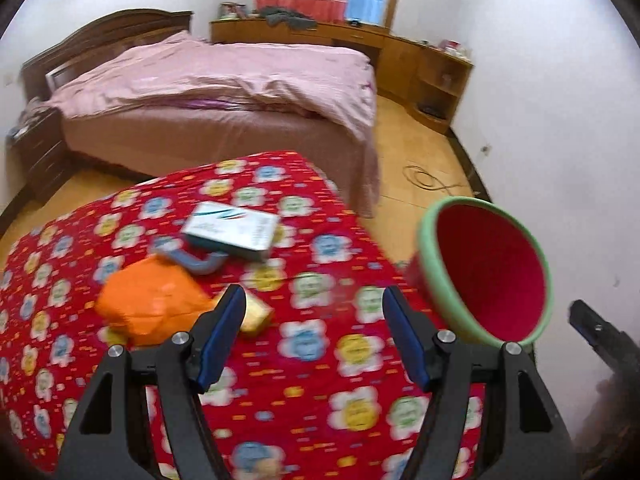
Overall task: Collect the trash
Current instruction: 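Move both tools back over the trash on the blanket, then grasp the orange mesh bag with the left tool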
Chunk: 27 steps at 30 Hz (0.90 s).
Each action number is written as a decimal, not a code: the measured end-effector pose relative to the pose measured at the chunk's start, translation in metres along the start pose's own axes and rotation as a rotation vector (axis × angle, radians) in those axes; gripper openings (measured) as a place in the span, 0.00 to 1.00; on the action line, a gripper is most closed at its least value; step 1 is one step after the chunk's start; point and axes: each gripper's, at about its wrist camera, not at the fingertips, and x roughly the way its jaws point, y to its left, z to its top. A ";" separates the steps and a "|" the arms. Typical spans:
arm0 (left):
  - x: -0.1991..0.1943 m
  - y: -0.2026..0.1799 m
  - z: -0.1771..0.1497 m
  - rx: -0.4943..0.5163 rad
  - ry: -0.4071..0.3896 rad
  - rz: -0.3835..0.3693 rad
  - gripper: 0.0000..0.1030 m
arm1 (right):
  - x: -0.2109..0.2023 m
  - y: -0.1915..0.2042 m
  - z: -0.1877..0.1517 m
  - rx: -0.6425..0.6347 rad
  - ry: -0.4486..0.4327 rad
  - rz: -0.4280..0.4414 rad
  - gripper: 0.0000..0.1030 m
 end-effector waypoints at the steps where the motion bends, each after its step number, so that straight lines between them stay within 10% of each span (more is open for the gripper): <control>1: 0.000 0.010 -0.001 -0.012 0.000 0.013 0.68 | 0.001 0.004 0.000 -0.004 0.002 0.000 0.68; 27: 0.061 0.148 -0.024 -0.238 0.106 0.200 0.68 | 0.052 0.055 -0.017 -0.090 0.099 -0.033 0.80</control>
